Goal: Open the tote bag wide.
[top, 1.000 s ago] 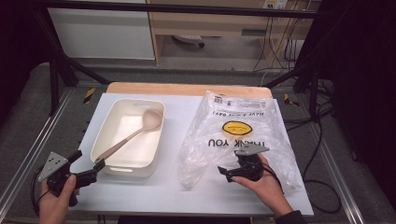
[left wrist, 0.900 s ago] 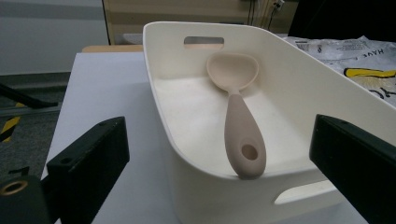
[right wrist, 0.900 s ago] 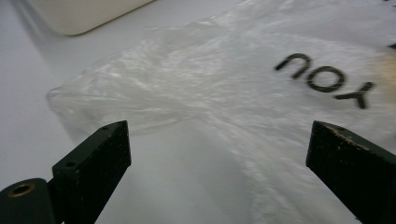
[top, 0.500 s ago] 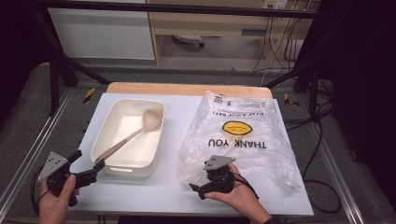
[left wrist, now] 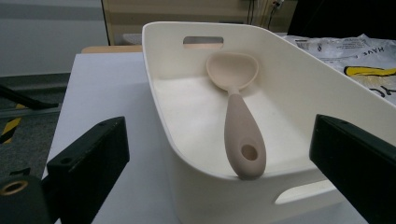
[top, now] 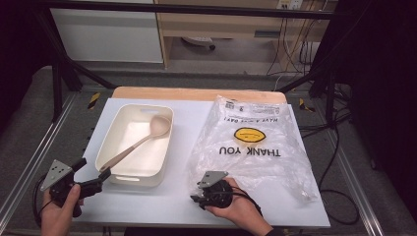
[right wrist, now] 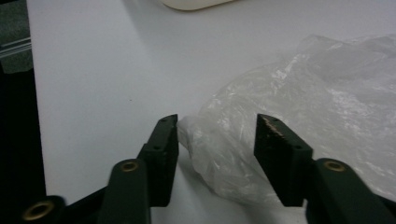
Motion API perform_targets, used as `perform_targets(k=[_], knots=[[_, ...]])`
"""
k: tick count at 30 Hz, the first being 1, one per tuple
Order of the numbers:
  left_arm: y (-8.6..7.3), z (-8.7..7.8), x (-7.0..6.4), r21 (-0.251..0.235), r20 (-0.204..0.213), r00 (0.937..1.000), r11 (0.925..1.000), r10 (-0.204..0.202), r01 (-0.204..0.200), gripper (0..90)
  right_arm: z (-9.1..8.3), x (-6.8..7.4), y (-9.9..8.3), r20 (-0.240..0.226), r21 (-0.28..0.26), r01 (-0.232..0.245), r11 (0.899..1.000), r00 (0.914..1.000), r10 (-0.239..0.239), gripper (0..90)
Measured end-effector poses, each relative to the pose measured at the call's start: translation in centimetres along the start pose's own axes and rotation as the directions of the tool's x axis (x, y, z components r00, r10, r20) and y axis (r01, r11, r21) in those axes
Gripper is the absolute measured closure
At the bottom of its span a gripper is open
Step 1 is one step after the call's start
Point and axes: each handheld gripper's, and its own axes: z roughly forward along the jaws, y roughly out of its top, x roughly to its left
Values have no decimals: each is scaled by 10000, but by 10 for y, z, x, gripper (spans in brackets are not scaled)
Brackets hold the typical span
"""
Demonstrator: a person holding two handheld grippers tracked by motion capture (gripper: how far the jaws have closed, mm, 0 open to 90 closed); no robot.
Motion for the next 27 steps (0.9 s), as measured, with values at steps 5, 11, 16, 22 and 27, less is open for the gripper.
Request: perform_targets(k=[5, 11, 16, 22, 27], knots=[[0, -1, 0, -3, -57, 10000, 10000, -3, 3, 47, 4, -6, 5, -154, -200, -258, 9995, 9996, 255, 873], [0, -1, 1, 10, -55, 10000, 10000, 6, -6, 47, 17, -18, 23, 290, -682, -1093, 9917, 9933, 1115, 879], [0, -1, 1, -5, -48, 10000, 10000, 22, -22, 47, 37, -31, 40, 569, -952, -1553, 9833, 9853, 1611, 881], [1, -1, 1, -108, -56, 10000, 9999, 14, -14, 47, 58, -45, 57, 970, -1101, -1842, 9767, 9760, 1950, 882], [1, -2, 2, -108, -73, 10000, 9999, 33, -34, 47, 71, -57, 70, 1276, -1206, -2307, 9655, 9609, 2456, 882]])
